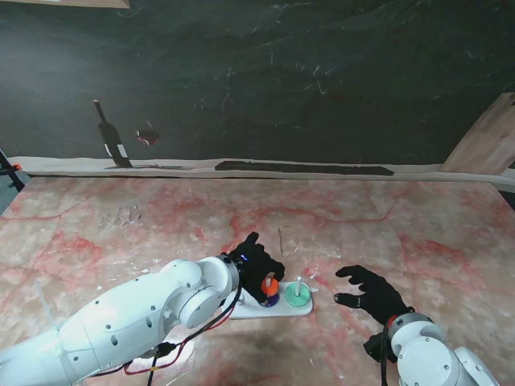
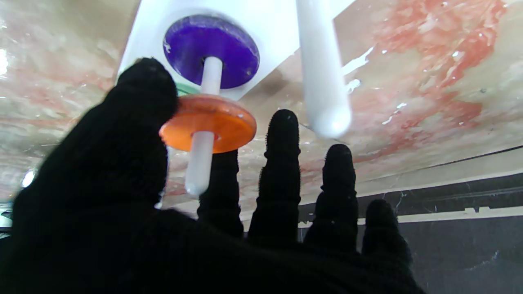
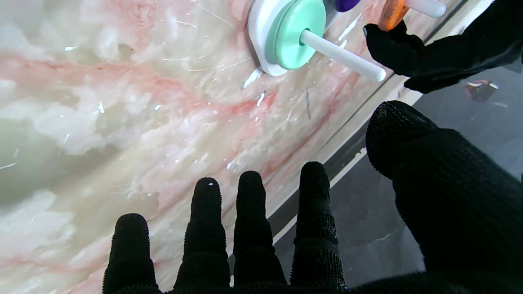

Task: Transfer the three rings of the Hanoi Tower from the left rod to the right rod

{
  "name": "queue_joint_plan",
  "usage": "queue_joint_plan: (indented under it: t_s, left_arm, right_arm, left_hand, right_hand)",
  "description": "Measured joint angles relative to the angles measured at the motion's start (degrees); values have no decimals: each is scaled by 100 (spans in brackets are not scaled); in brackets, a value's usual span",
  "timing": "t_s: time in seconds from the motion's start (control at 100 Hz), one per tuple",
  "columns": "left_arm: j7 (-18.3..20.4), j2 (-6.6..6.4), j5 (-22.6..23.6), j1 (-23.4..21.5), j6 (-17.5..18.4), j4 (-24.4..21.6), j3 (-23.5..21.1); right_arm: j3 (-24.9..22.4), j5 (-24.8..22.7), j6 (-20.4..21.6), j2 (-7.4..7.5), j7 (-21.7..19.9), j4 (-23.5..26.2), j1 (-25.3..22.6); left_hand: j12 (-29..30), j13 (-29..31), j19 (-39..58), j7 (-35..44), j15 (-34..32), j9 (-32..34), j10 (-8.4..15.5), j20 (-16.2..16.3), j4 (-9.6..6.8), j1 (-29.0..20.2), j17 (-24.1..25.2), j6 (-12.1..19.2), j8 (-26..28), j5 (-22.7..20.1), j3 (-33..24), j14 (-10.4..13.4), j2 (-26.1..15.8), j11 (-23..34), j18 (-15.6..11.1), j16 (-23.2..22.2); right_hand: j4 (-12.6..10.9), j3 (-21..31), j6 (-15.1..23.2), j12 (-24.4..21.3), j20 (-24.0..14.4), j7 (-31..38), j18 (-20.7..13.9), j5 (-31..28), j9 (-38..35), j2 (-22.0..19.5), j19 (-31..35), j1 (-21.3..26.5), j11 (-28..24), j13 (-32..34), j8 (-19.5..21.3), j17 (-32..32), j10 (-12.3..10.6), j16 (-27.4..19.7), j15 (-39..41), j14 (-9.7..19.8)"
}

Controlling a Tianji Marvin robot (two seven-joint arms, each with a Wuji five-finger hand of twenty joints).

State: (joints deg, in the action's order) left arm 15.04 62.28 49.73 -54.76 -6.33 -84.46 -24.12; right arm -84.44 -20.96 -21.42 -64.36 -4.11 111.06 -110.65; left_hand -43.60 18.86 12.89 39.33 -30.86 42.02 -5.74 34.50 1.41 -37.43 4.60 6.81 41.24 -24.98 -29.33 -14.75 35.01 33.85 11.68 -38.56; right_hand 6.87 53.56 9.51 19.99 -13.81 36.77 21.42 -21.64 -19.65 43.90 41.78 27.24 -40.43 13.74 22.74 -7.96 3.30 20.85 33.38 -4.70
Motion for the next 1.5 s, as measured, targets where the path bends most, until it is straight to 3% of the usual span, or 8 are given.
queue_joint_plan:
  t_s: [0.23,1.07,1.5]
  left_arm:
    - [157,-64,159,-99,33,-280,-208]
    - [312,-122,332,-310,137,-655,-673]
    - [500,-199,649,-690,200,-997,-1219]
  right_arm:
    - [-7,0,-7,0,1,5,-5]
    - [-25,0,-29,0,3,12,-19]
    - [-26,4,-43,0,4,13,-22]
  left_hand:
    - [0,68,75,0,-21,0,0,-52,0,0,-46,-39,-1,-4,0,0,0,0,-1,0]
    - [-1,226,313,0,-83,116,9,-210,0,0,-49,-47,-2,-14,0,6,1,3,-1,-57]
    - [-40,268,376,0,-85,116,10,-277,1,0,-49,-47,-2,-15,0,23,2,3,-1,-63]
  right_hand:
    - [0,0,0,0,0,0,0,0,1,0,0,0,0,0,0,0,2,0,0,0]
    - [0,0,0,0,0,0,-1,0,49,-1,0,0,-9,0,0,0,7,0,3,-1]
    - [0,0,0,0,0,1,-1,0,49,-1,0,0,-9,0,0,0,7,0,4,-2]
